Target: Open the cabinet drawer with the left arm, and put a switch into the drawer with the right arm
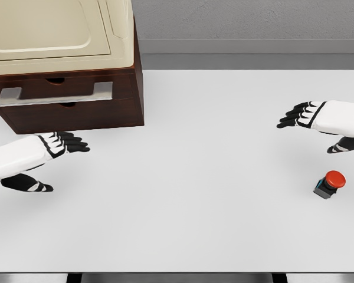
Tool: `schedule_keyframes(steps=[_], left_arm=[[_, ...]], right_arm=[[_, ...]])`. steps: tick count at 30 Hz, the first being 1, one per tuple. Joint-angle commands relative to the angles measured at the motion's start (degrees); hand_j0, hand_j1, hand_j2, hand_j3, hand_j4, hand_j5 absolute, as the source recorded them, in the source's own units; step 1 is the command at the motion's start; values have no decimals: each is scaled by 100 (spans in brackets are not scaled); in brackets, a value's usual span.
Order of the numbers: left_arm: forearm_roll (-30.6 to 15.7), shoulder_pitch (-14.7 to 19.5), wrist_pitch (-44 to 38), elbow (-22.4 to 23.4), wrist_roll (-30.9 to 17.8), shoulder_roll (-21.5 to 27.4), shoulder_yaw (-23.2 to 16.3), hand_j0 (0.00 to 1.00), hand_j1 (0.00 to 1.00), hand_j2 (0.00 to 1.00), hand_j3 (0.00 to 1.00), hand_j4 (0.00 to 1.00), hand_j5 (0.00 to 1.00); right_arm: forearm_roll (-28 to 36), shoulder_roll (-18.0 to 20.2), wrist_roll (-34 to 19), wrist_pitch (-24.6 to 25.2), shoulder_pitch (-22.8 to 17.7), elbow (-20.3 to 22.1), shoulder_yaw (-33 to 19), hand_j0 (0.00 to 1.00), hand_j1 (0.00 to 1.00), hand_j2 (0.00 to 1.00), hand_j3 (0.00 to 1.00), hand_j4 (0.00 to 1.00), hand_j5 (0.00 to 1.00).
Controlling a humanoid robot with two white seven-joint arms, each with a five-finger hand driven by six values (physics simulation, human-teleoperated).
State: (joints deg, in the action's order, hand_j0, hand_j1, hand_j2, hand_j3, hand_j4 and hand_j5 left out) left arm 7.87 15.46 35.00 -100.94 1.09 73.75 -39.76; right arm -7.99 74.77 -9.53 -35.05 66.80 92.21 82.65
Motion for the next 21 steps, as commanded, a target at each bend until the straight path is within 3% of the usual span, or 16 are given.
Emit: schedule_keyframes(steps=[1, 7, 12, 15, 19, 21], left_arm=[[-75, 19, 0, -5, -3, -107, 21, 100, 100, 100, 100, 100, 100], [-523, 406, 0, -5, -29, -72, 12, 100, 100, 100, 100, 100, 100], [-1226, 625, 0, 4, -434, 43, 21, 100, 100, 100, 100, 100, 100], [-1779, 643, 0, 13, -1101, 60, 21, 100, 100, 100, 100, 100, 100], [-2035, 757, 0, 31, -1198, 122, 21, 100, 100, 100, 100, 100, 100], [-2149, 766, 0, 31, -1198, 131, 214, 100, 100, 100, 100, 100, 100]], right_arm=[[34, 12, -5, 5, 0, -1, -4, 100, 100, 100, 100, 100, 100], [25, 152, -128, 5, 8, 16, 49, 100, 100, 100, 100, 100, 100], [16, 354, -417, 5, 52, 78, 67, 100, 100, 100, 100, 100, 100], [7, 372, -558, 5, 52, 87, 119, 100, 100, 100, 100, 100, 100], [-10, 416, -971, 5, 44, 87, 225, 100, 100, 100, 100, 100, 100], [-45, 425, -1006, 5, 35, 69, 242, 100, 100, 100, 100, 100, 100]])
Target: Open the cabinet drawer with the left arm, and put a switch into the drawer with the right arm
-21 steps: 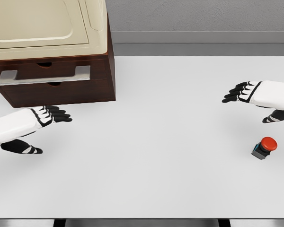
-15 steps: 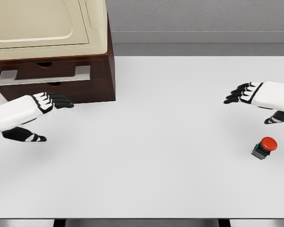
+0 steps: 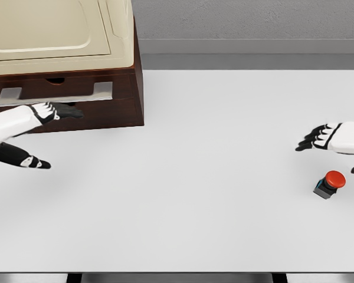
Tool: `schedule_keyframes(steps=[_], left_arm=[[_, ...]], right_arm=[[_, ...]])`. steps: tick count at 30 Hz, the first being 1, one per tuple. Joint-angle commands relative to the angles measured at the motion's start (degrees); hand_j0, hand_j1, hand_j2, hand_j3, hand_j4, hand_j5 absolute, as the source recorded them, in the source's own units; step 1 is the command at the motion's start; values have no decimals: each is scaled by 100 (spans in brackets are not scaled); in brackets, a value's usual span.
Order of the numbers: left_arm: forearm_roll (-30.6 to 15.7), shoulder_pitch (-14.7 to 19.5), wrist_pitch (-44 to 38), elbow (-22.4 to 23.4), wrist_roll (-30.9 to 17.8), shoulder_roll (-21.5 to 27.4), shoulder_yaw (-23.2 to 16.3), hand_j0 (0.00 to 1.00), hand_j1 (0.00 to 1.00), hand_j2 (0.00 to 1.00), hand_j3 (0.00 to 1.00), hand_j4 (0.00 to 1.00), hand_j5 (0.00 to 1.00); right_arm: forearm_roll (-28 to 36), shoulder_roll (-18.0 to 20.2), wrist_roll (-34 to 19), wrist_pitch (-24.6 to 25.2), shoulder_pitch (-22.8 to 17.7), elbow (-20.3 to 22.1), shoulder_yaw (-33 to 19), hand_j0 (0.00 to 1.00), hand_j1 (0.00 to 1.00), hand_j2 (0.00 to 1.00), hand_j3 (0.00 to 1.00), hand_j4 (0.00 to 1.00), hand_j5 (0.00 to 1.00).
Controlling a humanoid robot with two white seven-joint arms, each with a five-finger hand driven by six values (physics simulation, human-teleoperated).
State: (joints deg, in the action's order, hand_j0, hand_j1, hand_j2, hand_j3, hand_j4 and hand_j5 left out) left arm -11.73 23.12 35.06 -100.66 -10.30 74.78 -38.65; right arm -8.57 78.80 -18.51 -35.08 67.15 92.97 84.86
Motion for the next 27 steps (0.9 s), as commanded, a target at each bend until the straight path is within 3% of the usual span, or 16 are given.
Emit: schedule_keyframes(steps=[1, 4, 19, 27], left_arm=[[-251, 0, -6, 12, -60, 37, 147, 100, 100, 100, 100, 100, 100], [-295, 18, -6, 12, -60, 28, 341, 100, 100, 100, 100, 100, 100], [-664, 44, -6, 214, -7, -51, 314, 100, 100, 100, 100, 100, 100], [-681, 18, -6, 433, -34, -165, 244, 100, 100, 100, 100, 100, 100]], right_arm=[[-40, 21, -118, 8, -9, -7, 22, 100, 100, 100, 100, 100, 100], [-242, 4, -118, 8, -27, -34, 127, 100, 100, 100, 100, 100, 100], [-427, -40, -118, 8, -18, -42, 488, 100, 100, 100, 100, 100, 100], [-418, -225, -21, 8, -36, -385, 488, 100, 100, 100, 100, 100, 100]])
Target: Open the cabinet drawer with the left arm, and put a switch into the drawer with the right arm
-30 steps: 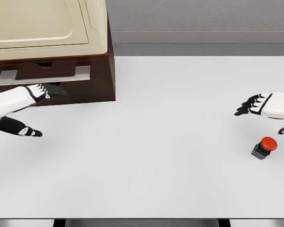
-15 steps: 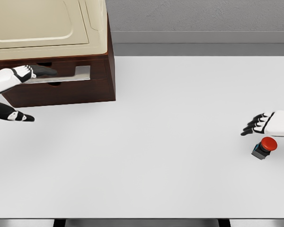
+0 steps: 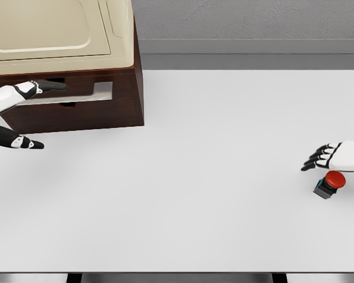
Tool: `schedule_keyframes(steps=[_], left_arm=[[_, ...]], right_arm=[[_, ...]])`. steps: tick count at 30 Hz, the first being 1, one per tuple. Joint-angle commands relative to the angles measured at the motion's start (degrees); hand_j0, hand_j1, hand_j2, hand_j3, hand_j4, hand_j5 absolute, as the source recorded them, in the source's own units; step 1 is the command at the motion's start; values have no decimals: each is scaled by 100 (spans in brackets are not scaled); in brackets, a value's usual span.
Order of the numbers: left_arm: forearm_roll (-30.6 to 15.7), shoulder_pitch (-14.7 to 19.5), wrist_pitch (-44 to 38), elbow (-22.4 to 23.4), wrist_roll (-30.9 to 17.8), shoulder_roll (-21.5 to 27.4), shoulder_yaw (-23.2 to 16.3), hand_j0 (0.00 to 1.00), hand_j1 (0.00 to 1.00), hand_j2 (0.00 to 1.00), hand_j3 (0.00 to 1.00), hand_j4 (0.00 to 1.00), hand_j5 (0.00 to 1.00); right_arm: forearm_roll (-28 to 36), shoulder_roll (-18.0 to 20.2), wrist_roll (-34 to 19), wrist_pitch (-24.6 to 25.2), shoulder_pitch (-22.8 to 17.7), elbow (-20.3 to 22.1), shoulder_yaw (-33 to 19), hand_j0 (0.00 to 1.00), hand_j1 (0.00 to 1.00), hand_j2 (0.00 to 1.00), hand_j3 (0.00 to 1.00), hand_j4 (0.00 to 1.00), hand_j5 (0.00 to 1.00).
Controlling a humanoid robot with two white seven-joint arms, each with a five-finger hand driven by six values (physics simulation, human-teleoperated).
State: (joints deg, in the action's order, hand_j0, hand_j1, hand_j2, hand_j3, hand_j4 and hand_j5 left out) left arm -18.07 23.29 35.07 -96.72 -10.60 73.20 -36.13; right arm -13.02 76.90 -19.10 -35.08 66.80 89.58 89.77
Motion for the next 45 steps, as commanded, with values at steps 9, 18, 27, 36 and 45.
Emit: schedule_keyframes(steps=[9, 18, 27, 36, 45], left_arm=[[23, -9, -7, 241, -65, -376, -17, 100, 100, 100, 100, 100, 100], [23, -9, -7, 347, -153, -552, -17, 100, 100, 100, 100, 100, 100], [5, -18, -7, 698, -153, -684, -17, 100, 100, 100, 100, 100, 100], [137, -9, -7, 751, -153, -948, -17, 100, 100, 100, 100, 100, 100], [137, -9, -7, 1050, -144, -965, -17, 100, 100, 100, 100, 100, 100]], right_arm=[[19, -35, 21, 8, -97, -2, 5, 100, 100, 100, 100, 100, 100], [19, -70, -23, 8, -123, 77, 23, 100, 100, 100, 100, 100, 100], [19, -114, -41, 8, -150, 34, 49, 100, 100, 100, 100, 100, 100], [19, -158, -58, 8, -167, 42, 85, 100, 100, 100, 100, 100, 100], [19, -193, -67, 8, -167, 7, 84, 96, 96, 96, 96, 96, 96]])
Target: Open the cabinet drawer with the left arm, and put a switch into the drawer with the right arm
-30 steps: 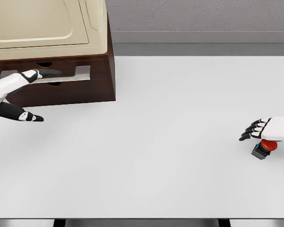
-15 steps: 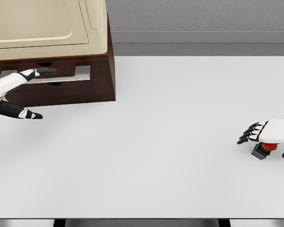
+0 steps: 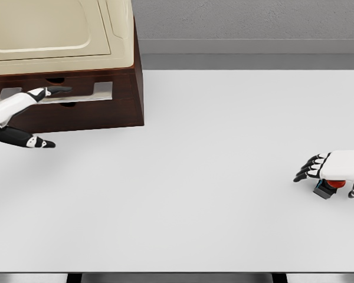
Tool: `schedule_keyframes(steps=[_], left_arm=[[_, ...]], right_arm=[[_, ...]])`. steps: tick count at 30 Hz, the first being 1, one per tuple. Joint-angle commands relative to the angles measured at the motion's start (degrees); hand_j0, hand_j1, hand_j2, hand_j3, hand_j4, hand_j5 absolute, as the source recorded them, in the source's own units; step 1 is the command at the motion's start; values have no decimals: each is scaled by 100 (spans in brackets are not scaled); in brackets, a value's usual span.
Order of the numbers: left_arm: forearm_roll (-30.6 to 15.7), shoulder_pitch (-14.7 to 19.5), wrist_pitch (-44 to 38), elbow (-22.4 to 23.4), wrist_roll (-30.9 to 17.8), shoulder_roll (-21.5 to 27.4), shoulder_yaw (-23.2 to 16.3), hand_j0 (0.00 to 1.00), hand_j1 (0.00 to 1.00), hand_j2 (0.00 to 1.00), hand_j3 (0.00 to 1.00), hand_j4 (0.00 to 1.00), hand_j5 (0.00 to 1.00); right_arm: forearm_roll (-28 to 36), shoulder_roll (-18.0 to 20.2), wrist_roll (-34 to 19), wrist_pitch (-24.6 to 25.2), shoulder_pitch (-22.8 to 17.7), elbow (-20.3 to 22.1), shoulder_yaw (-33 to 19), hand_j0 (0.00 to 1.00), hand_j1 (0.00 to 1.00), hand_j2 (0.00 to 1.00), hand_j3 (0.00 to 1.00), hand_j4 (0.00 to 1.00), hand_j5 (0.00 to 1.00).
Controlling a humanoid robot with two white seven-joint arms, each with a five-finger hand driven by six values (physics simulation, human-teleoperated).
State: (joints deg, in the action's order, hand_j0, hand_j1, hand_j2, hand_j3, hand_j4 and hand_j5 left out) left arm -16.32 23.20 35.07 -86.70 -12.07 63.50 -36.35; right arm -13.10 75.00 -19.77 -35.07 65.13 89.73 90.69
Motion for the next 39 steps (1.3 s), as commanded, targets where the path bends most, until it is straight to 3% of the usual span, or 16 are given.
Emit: schedule_keyframes(steps=[1, 4, 12, 14, 18, 35, 39], left_arm=[[-38, 0, -7, 56, -6, 4, 5, 100, 100, 100, 100, 100, 100], [-38, 18, -7, 91, -23, -48, 5, 100, 100, 100, 100, 100, 100], [-38, 26, -7, 100, -76, -225, 5, 100, 100, 100, 100, 100, 100], [-38, 26, -7, 92, -129, -224, 5, 100, 100, 100, 100, 100, 100], [-38, 18, -7, 100, -138, -224, 5, 100, 100, 100, 100, 100, 100], [-47, 26, -175, 276, -138, -207, 14, 100, 100, 100, 100, 100, 100], [-47, 44, -202, 373, -129, -224, 14, 100, 100, 100, 100, 100, 100]], right_arm=[[27, -11, 0, 7, 0, -8, -7, 96, 96, 96, 96, 96, 96], [-26, -11, 0, 7, 0, -8, 2, 91, 91, 91, 91, 91, 91], [-43, -29, -141, 7, -26, -8, -7, 57, 57, 57, 57, 57, 57], [-52, -55, -150, 7, -26, -8, -7, 54, 54, 54, 54, 54, 54], [-52, -90, -159, 7, -26, 0, -7, 50, 50, 50, 50, 50, 50], [141, -117, -27, 7, 9, 106, -367, 50, 50, 50, 50, 50, 50], [273, -407, -9, 7, 61, 97, -482, 50, 50, 50, 50, 50, 50]])
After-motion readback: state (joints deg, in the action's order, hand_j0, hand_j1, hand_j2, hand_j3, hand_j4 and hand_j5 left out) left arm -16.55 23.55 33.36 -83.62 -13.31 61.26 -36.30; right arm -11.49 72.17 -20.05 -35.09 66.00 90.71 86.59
